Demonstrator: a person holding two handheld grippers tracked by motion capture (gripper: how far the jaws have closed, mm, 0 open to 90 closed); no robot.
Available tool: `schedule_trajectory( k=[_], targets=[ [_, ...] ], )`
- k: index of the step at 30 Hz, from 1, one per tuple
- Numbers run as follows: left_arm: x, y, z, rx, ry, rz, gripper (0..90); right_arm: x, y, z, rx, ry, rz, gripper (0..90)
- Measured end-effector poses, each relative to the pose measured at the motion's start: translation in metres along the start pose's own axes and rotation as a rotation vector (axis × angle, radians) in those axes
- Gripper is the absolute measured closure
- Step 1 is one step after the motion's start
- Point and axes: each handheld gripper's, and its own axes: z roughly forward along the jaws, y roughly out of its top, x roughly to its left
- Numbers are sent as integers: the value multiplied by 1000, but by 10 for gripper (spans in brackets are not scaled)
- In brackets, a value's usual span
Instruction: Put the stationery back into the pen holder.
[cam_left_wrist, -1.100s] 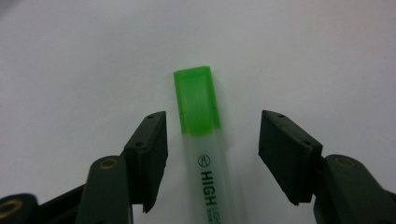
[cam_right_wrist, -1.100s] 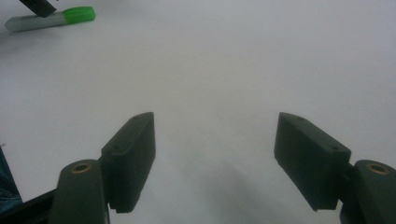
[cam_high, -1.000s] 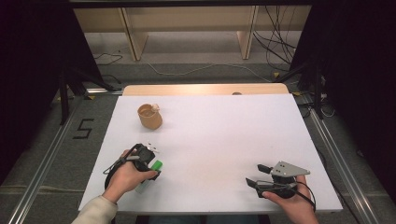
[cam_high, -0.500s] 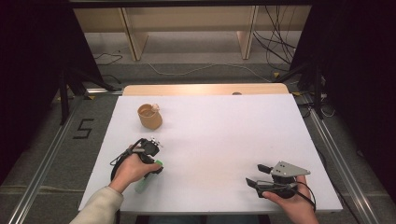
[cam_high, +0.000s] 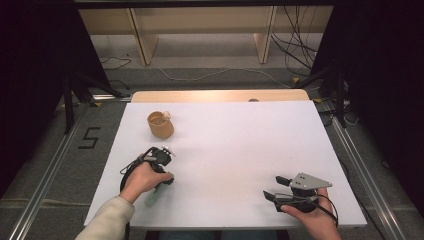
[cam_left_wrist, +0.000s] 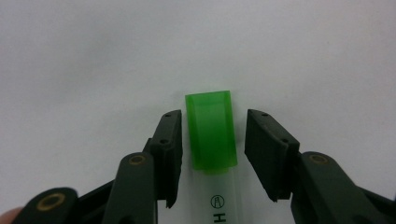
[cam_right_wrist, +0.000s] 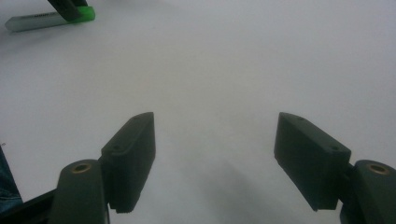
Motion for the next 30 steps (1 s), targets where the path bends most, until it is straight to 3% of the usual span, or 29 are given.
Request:
schedule_trajectory(
  k=[30],
  targets=[
    [3,2,5,27,-2,-10,628,0,0,0,0,1,-2,300]
  ],
)
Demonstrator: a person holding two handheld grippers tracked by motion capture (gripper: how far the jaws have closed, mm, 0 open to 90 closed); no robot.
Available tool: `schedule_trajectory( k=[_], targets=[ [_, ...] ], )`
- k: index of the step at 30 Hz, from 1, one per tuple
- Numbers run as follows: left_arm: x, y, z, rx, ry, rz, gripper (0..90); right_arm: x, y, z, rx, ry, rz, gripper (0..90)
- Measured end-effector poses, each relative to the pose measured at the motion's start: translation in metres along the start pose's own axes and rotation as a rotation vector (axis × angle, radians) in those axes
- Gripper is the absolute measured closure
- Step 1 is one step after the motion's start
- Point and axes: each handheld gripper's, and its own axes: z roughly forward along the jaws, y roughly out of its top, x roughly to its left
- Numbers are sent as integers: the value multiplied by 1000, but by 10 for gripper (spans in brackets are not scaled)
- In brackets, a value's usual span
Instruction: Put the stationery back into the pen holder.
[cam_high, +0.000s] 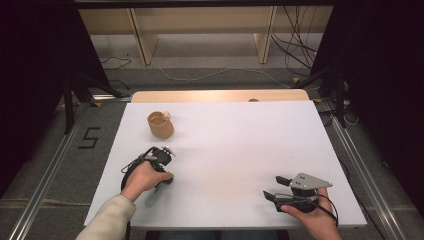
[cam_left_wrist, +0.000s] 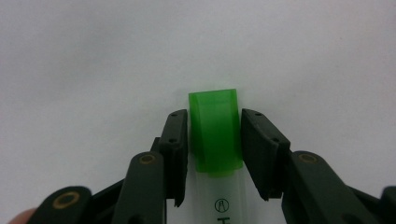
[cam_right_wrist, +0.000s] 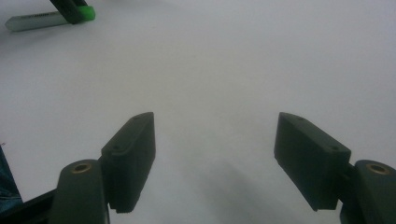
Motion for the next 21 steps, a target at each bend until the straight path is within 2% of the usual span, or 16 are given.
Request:
schedule_trajectory(
  k=[8,11,21],
  targets=[
    [-1,0,0,9,11,6,645,0,0,0,1,1,1,300],
    [-2,0,0,1,12,-7,657,0,0,0,3,-1,-1,300],
    [-2,-1,0,-5,11,-14,669,0,0,0,-1,1,-1,300]
  ],
)
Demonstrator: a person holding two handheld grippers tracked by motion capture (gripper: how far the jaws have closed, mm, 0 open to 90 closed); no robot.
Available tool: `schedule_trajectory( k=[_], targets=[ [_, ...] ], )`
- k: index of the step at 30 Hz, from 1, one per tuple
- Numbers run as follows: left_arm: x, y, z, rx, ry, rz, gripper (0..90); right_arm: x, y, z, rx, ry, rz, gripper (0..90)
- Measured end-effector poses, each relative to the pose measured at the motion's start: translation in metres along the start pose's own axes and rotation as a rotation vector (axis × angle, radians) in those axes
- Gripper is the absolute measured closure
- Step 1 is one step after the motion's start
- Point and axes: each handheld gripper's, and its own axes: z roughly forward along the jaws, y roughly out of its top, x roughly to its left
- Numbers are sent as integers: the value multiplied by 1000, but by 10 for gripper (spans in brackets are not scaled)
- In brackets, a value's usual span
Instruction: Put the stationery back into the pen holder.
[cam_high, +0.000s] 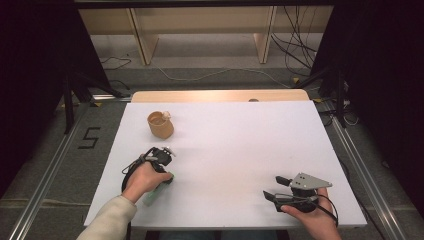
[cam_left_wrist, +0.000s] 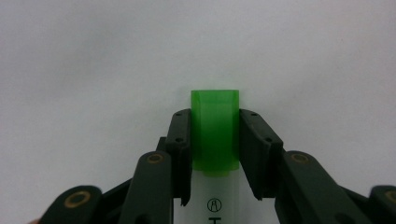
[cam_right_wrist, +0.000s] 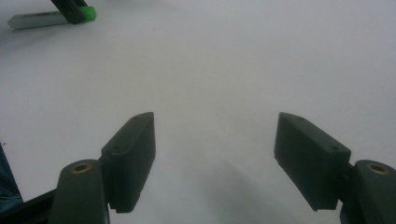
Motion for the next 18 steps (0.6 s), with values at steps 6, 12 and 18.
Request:
schedule_trajectory(
  k=[6,12,18],
  targets=[
    [0,-1,-1,-1,-5,10,670,0,0,0,-1,1,1,300],
    [0,-2,-6,-43,-8,5,670,0,0,0,-2,1,2,300],
    [-1,-3,-12,-100,-5,22,669,0,0,0,-3,0,2,300]
  ],
)
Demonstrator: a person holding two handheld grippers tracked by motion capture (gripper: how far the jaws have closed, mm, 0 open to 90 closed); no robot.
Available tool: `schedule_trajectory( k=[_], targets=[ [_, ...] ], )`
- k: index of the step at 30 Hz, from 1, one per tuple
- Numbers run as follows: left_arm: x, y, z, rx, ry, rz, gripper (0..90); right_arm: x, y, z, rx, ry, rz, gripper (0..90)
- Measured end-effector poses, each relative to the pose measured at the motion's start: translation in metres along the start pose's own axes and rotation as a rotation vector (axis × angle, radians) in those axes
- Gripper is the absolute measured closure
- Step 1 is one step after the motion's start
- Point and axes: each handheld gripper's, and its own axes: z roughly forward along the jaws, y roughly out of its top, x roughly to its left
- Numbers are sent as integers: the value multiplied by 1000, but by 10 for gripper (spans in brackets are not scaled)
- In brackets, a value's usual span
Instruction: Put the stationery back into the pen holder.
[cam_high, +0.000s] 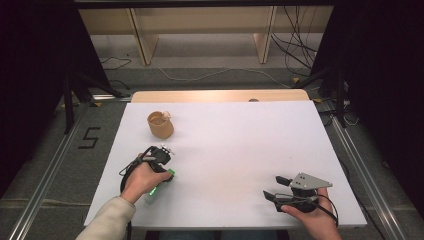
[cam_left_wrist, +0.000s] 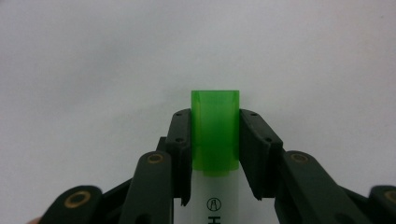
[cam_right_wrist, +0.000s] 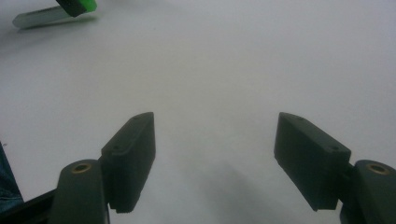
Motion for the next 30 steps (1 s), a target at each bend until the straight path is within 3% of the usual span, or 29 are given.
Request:
schedule_trajectory(
  k=[8,16,30],
  targets=[
    [2,-2,-7,-81,7,0,670,0,0,0,-4,1,-1,300],
    [5,-5,-14,-174,22,-31,670,0,0,0,-1,0,-2,301],
    [11,-7,-23,-294,28,-44,670,0,0,-1,1,0,-3,300]
  ],
)
